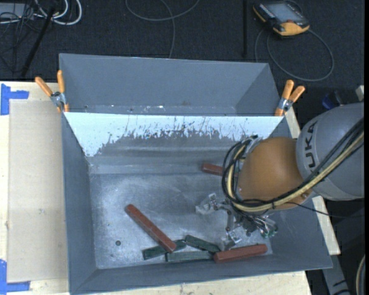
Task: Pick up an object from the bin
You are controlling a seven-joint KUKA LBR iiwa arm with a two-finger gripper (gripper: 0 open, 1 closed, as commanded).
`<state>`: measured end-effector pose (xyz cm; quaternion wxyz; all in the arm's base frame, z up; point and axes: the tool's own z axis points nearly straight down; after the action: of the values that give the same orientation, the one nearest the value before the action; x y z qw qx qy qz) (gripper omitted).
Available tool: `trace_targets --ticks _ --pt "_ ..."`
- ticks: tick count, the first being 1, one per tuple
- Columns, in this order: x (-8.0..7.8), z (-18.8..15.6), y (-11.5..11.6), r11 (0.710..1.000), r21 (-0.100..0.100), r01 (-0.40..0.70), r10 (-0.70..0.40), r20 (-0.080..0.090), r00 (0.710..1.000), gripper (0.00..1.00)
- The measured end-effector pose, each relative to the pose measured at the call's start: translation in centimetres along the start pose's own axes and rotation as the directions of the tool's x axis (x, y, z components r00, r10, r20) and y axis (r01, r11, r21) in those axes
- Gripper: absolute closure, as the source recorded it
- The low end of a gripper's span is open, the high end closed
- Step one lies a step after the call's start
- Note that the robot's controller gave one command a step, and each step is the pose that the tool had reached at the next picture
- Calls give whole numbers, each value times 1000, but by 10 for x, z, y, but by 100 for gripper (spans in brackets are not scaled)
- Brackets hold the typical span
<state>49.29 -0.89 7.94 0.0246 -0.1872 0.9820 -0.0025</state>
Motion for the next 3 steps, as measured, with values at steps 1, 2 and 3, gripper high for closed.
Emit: trace_targets --ticks 1,2,3 --pt "0 0 0 1000 0 2 -2 -1 1000 0" --pt "-5 1 57 1000 -9 11 -11 -66 998 100" --pt "-19 1 59 1000 -4 9 -9 -2 1000 0"
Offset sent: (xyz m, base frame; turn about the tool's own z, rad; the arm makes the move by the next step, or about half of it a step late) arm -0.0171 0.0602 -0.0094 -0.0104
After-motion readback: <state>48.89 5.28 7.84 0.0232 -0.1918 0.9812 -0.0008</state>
